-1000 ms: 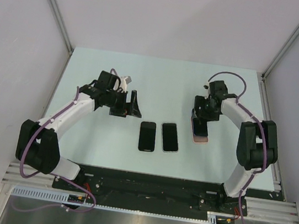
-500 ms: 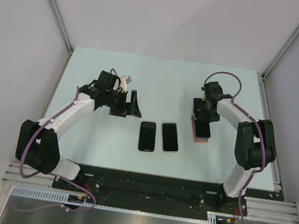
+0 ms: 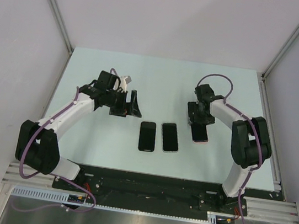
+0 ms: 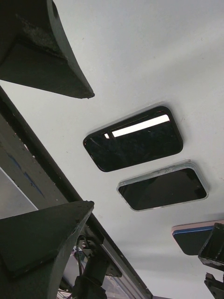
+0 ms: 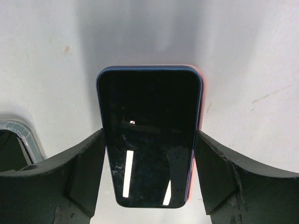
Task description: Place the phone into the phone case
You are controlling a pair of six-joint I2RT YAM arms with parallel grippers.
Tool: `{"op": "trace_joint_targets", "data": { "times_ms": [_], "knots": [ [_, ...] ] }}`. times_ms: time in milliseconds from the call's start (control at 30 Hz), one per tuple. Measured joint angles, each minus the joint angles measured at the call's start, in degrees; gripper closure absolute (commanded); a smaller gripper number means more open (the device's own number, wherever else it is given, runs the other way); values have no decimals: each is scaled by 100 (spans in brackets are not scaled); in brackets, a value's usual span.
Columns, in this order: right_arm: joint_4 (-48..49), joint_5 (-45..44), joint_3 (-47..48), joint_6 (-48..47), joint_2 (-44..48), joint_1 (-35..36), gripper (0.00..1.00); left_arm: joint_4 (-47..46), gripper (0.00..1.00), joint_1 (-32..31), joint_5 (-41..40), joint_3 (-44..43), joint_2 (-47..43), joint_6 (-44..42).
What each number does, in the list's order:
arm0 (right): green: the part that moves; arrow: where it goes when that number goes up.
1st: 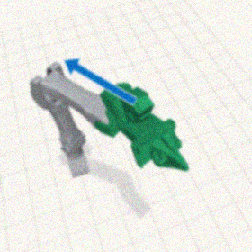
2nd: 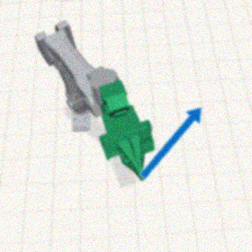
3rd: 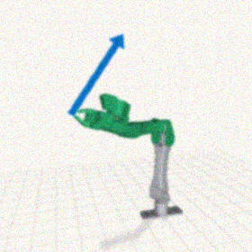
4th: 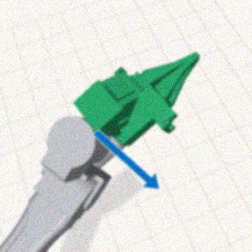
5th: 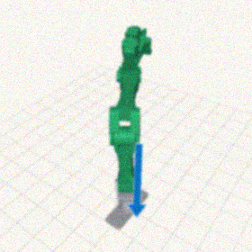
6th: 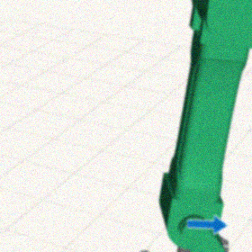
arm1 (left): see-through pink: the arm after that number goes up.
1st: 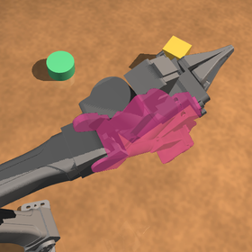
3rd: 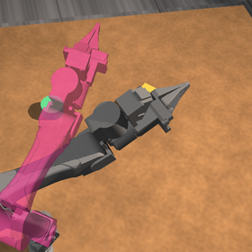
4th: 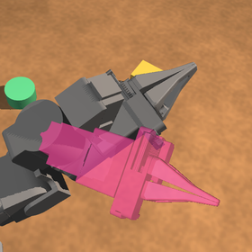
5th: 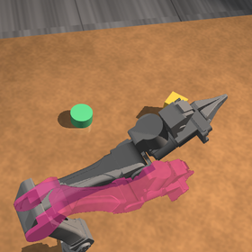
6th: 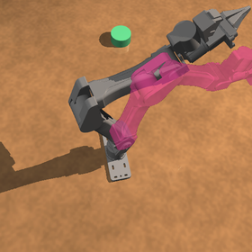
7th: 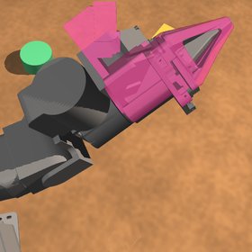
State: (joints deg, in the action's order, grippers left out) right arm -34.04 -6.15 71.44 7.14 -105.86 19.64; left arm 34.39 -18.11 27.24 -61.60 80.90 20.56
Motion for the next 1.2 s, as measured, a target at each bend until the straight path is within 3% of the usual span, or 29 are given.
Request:
{"op": "trace_joint_targets", "data": {
  "times_ms": [167, 567, 767, 867, 900, 1200],
  "knots": [
    [-11, -155, 0, 122, -4, 83, 20, 2, 6, 0, 0, 0, -4, 0],
    [-101, -306, -9, 184, 0, 111, 26, 2, 6, 0, 0, 0, -46, 0],
    [-107, -164, -9, 136, 24, -4, 16, 0, 6, 0, 4, 0, -46, 0],
    [-116, 131, -26, 72, 46, -197, 10, 0, 6, 0, 11, 2, -46, 0],
    [-116, 273, -42, 57, 63, -278, 1, 0, 6, 0, 11, 2, -46, 0],
    [-48, 1652, -186, -37, 170, -1012, 3, -9, 7, -98, -313, 0, -129, 39]
  ]
}}
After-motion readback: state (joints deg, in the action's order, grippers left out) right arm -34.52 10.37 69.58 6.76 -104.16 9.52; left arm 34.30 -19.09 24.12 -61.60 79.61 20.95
